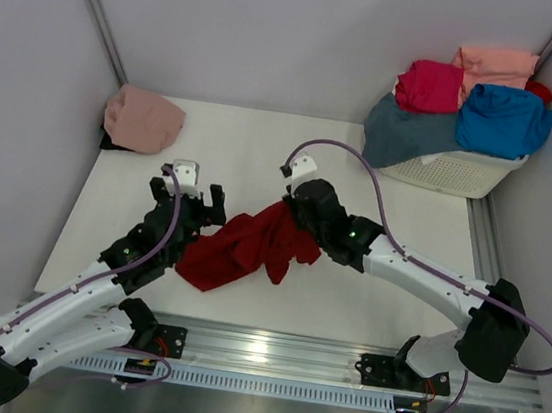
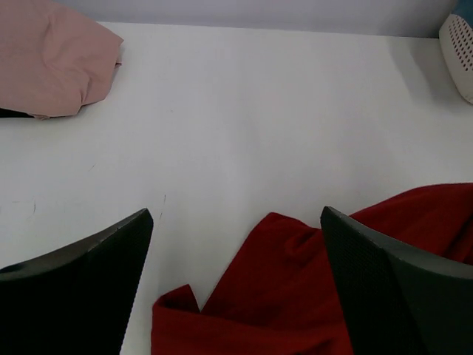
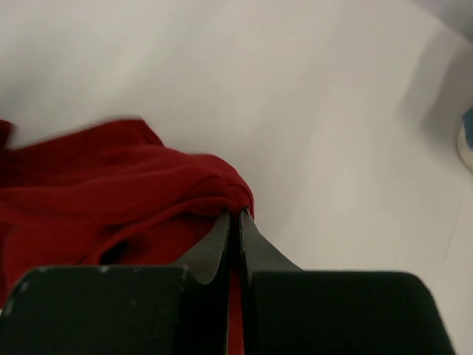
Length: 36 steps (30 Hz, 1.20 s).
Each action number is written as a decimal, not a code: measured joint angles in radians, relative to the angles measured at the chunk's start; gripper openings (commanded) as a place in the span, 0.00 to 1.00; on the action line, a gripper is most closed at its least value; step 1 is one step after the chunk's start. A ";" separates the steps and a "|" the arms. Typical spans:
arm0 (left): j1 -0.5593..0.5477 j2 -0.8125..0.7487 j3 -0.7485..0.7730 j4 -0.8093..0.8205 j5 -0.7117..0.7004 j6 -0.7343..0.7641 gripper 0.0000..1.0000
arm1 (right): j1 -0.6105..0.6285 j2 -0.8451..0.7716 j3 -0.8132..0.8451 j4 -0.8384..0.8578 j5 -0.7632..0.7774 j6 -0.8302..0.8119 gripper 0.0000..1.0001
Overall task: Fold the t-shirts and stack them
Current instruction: Move the tshirt to the center of the board, then flatten out the tshirt
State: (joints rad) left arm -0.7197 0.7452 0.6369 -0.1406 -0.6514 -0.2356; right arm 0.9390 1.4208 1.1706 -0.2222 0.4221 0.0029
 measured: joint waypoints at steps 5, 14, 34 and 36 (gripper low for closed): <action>0.000 0.002 0.001 -0.003 0.001 -0.001 0.99 | -0.014 0.027 -0.044 -0.053 0.089 0.053 0.00; -0.026 0.115 0.041 -0.065 0.168 -0.063 0.99 | -0.023 0.042 -0.052 -0.125 0.230 0.196 0.58; -0.206 0.610 0.016 0.004 0.505 -0.335 0.94 | -0.023 -0.039 -0.120 -0.172 0.304 0.259 0.83; -0.208 0.653 0.035 -0.003 0.499 -0.341 0.93 | -0.025 -0.053 -0.135 -0.179 0.313 0.260 0.82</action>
State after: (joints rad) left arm -0.9272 1.3983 0.6720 -0.1436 -0.1528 -0.5762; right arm 0.9142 1.3682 1.0359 -0.4007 0.7353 0.2626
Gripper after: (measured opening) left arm 0.940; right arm 0.836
